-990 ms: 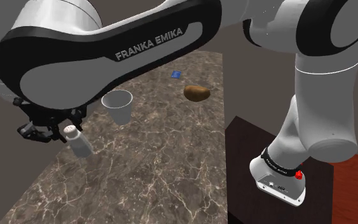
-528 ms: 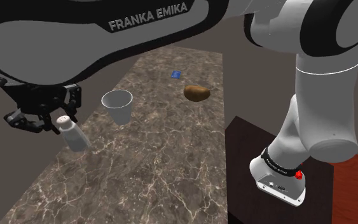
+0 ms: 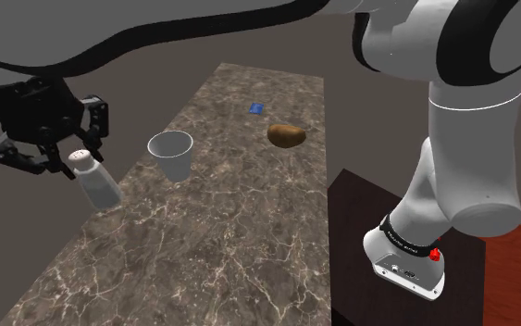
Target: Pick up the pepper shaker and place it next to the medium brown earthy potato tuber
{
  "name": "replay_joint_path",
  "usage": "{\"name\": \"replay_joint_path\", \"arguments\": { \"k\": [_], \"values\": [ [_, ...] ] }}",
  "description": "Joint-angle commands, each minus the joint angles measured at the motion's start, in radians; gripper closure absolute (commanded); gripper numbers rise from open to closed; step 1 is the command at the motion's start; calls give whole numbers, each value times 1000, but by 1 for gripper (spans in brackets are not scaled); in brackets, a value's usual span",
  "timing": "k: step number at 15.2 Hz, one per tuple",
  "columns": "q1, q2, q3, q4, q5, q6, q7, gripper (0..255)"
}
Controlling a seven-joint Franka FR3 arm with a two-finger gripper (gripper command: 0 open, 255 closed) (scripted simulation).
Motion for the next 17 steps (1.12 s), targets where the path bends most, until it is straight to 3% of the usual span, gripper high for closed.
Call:
{"name": "replay_joint_path", "arguments": {
  "k": [1, 8, 17],
  "values": [
    [5, 4, -1, 25, -1, -20, -6, 255],
    [-207, -226, 1, -297, 118, 121, -140, 255],
    [-385, -436, -69, -545, 250, 232, -375, 255]
  ]
}}
